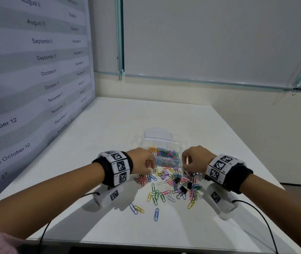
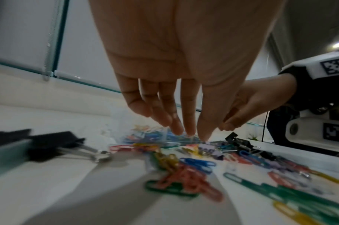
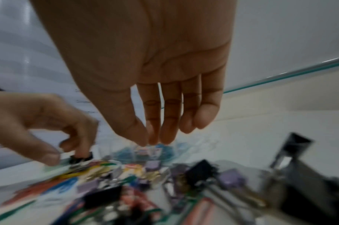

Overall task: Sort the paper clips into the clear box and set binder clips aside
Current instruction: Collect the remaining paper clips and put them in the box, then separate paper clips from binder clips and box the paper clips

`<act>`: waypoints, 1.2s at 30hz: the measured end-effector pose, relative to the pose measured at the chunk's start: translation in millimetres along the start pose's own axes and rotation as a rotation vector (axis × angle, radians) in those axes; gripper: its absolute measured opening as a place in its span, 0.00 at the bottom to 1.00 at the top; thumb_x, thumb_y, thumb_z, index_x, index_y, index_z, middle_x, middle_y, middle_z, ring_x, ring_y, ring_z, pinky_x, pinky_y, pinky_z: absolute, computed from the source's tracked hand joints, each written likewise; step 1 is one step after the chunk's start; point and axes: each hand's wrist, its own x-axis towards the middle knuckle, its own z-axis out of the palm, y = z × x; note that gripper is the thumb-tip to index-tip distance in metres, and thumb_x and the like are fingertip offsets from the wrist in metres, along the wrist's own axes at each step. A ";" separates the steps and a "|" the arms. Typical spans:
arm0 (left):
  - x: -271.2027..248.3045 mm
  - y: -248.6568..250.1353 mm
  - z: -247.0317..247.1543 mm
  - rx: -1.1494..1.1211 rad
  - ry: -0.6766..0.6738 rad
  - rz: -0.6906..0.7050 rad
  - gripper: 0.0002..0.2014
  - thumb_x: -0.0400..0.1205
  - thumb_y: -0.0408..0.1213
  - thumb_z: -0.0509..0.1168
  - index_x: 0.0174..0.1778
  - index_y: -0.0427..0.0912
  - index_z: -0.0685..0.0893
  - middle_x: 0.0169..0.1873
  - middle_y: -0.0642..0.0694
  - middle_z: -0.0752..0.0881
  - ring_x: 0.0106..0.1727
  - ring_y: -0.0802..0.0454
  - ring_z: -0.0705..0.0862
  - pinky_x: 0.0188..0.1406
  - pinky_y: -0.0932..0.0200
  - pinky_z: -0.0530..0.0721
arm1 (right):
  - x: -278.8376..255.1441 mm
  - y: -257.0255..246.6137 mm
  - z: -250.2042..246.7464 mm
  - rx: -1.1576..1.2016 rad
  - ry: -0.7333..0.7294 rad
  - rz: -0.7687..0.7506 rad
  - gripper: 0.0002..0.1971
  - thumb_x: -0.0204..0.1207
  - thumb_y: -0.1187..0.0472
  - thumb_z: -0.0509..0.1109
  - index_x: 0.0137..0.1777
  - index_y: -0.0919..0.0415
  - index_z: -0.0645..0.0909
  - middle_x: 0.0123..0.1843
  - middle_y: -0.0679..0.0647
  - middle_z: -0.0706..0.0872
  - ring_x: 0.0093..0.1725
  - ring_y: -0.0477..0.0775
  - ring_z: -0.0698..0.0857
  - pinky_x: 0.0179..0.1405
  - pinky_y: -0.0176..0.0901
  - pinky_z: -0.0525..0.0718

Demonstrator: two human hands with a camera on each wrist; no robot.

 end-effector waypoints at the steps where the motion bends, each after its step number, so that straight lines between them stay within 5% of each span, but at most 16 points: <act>1: 4.4 5.7 1.9 -0.009 -0.004 0.002 0.11 0.78 0.40 0.67 0.55 0.42 0.85 0.45 0.48 0.84 0.43 0.55 0.78 0.43 0.63 0.77 | -0.1 -8.3 0.8 0.002 -0.009 -0.034 0.06 0.74 0.55 0.70 0.44 0.56 0.84 0.37 0.47 0.82 0.40 0.49 0.82 0.35 0.36 0.77; 7: 23.4 29.9 10.2 0.064 -0.074 -0.015 0.14 0.76 0.41 0.69 0.54 0.39 0.86 0.50 0.41 0.89 0.50 0.45 0.86 0.44 0.59 0.79 | 6.2 -35.7 13.1 -0.033 -0.051 -0.130 0.15 0.74 0.55 0.69 0.60 0.53 0.83 0.52 0.53 0.88 0.50 0.53 0.84 0.44 0.39 0.75; 13: 30.2 33.3 16.8 0.082 -0.049 -0.094 0.15 0.75 0.47 0.70 0.47 0.39 0.87 0.36 0.45 0.85 0.40 0.46 0.83 0.46 0.53 0.83 | 10.0 -39.2 17.4 -0.060 -0.074 -0.143 0.14 0.70 0.57 0.72 0.55 0.57 0.86 0.50 0.57 0.88 0.45 0.55 0.83 0.42 0.39 0.75; 18: 30.7 35.4 22.5 0.085 -0.040 -0.095 0.09 0.74 0.45 0.71 0.32 0.47 0.80 0.37 0.46 0.84 0.40 0.46 0.83 0.48 0.52 0.85 | 8.1 -37.0 21.2 -0.069 -0.058 -0.136 0.09 0.68 0.56 0.73 0.45 0.59 0.85 0.38 0.52 0.82 0.38 0.52 0.78 0.38 0.40 0.75; 21: 29.9 33.9 22.1 0.076 -0.048 -0.106 0.10 0.74 0.42 0.69 0.43 0.39 0.87 0.40 0.42 0.88 0.44 0.43 0.86 0.49 0.51 0.87 | 4.2 -31.3 17.3 -0.018 -0.040 -0.119 0.08 0.67 0.55 0.73 0.44 0.57 0.83 0.38 0.49 0.82 0.39 0.50 0.80 0.41 0.43 0.82; 27: 25.3 28.5 17.7 -0.021 -0.018 -0.092 0.11 0.76 0.37 0.65 0.43 0.33 0.89 0.36 0.39 0.88 0.36 0.48 0.81 0.39 0.56 0.84 | -4.1 -9.5 -2.3 0.087 0.002 -0.049 0.07 0.68 0.55 0.74 0.43 0.54 0.80 0.40 0.50 0.86 0.38 0.48 0.81 0.39 0.40 0.79; 33: 11.7 17.4 -1.5 -0.087 0.130 -0.081 0.08 0.79 0.38 0.65 0.47 0.38 0.87 0.40 0.46 0.86 0.40 0.51 0.83 0.43 0.59 0.84 | -5.9 28.9 -20.7 0.176 0.205 0.081 0.06 0.70 0.54 0.72 0.43 0.53 0.79 0.38 0.51 0.87 0.33 0.44 0.79 0.33 0.36 0.74; 36: 5.4 2.8 -19.2 -0.106 0.251 -0.130 0.09 0.79 0.38 0.63 0.48 0.39 0.87 0.45 0.45 0.89 0.42 0.51 0.83 0.42 0.61 0.80 | -3.4 50.1 -14.9 0.123 0.179 0.199 0.08 0.72 0.51 0.71 0.40 0.53 0.78 0.34 0.48 0.82 0.35 0.48 0.79 0.31 0.38 0.73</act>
